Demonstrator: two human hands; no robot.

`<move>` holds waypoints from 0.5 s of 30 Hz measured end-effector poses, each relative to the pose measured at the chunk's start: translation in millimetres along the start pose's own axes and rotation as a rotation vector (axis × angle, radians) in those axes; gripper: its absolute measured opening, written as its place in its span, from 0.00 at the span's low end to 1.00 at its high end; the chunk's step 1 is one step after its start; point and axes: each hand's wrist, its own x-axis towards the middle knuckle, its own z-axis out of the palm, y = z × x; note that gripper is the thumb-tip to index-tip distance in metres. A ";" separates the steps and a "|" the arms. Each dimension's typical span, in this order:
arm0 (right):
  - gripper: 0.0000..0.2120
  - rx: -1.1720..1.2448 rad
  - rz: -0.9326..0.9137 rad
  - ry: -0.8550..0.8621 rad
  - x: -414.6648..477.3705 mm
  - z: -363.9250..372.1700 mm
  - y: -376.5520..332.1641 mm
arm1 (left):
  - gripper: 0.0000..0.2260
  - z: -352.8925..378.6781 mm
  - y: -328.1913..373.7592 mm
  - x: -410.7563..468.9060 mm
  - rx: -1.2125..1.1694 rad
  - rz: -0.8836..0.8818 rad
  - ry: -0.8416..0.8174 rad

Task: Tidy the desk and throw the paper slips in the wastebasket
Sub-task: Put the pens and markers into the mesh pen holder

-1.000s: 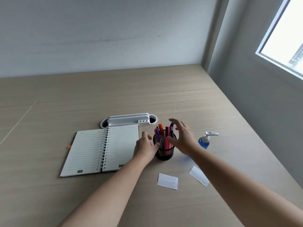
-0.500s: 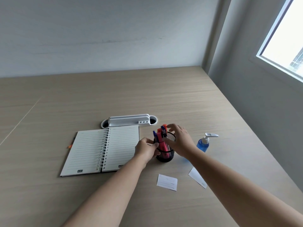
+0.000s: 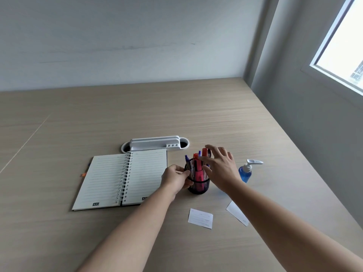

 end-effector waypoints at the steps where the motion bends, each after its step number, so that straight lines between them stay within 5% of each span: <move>1: 0.17 0.026 -0.006 0.000 -3.1 0.8 2.1 | 0.03 0.5 -0.1 -0.3 -0.005 -0.001 0.002; 3: 0.20 0.153 0.036 0.044 -10.4 4.9 3.4 | 0.03 0.5 -0.6 -1.0 -0.025 -0.010 0.007; 6: 0.20 0.574 0.413 0.189 -22.9 15.2 3.4 | 0.04 -0.7 -4.5 0.5 -0.067 -0.021 0.009; 9: 0.15 1.066 0.741 0.054 -30.8 22.9 5.3 | 0.05 -2.2 -9.7 2.6 -0.151 -0.038 -0.012; 15: 0.06 1.426 0.772 -0.081 -29.2 34.4 4.2 | 0.04 -5.1 -18.0 12.8 -0.223 -0.036 -0.015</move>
